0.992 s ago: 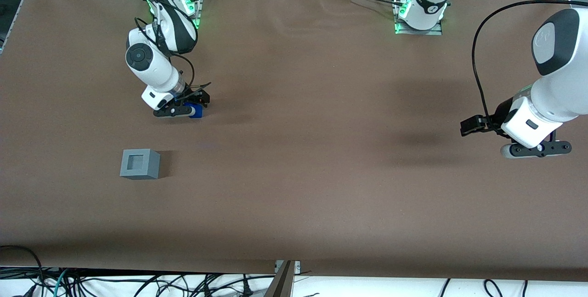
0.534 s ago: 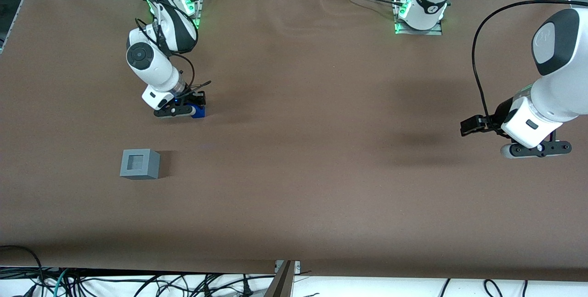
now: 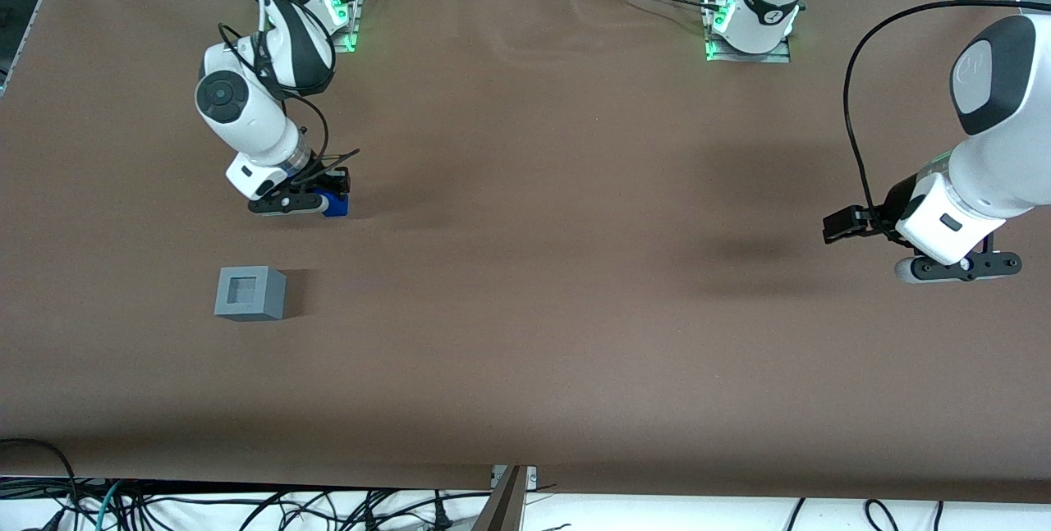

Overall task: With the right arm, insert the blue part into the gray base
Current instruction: 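Carry the blue part with the right gripper over the gray base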

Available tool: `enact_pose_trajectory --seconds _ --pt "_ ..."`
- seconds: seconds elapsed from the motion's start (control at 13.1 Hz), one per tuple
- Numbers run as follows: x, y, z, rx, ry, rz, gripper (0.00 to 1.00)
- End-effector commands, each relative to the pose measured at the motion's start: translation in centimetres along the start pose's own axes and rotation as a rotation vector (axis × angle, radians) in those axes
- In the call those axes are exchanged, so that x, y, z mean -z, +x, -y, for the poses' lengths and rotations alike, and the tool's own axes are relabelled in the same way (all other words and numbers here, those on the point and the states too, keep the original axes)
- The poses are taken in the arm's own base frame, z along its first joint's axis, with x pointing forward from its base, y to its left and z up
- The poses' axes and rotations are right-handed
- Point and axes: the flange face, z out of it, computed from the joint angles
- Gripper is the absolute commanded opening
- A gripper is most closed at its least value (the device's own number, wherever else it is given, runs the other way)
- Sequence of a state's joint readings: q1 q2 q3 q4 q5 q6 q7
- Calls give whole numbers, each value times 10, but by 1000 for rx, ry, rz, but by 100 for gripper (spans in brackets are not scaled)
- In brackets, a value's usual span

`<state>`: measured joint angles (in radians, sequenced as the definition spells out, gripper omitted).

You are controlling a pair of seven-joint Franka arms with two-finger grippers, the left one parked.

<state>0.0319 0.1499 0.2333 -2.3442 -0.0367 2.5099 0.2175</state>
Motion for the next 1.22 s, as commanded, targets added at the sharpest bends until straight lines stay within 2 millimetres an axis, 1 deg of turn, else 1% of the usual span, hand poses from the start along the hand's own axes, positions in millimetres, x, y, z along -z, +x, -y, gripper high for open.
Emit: enact_pose_trajectory --seconds 0.0,0.08,0.23,0.31,0.46,0.61,0.76,0.92,0.99,1.07,1.14 --pt "32 36 -6 -4 -7 14 16" --pt "49 54 -6 -10 -14 56 16" --pt "83 76 -7 -6 -20 88 16" --pt "97 85 -15 -1 -17 68 16" --pt "118 99 -44 6 -15 53 16" --pt "117 118 -75 13 -3 41 16" --pt "107 136 -85 25 9 46 16" --pt "97 156 -104 35 -16 40 16" --pt "93 163 -112 51 -36 45 16" --pt "90 169 -115 65 -40 45 16" --pt "84 171 -124 57 -43 50 16"
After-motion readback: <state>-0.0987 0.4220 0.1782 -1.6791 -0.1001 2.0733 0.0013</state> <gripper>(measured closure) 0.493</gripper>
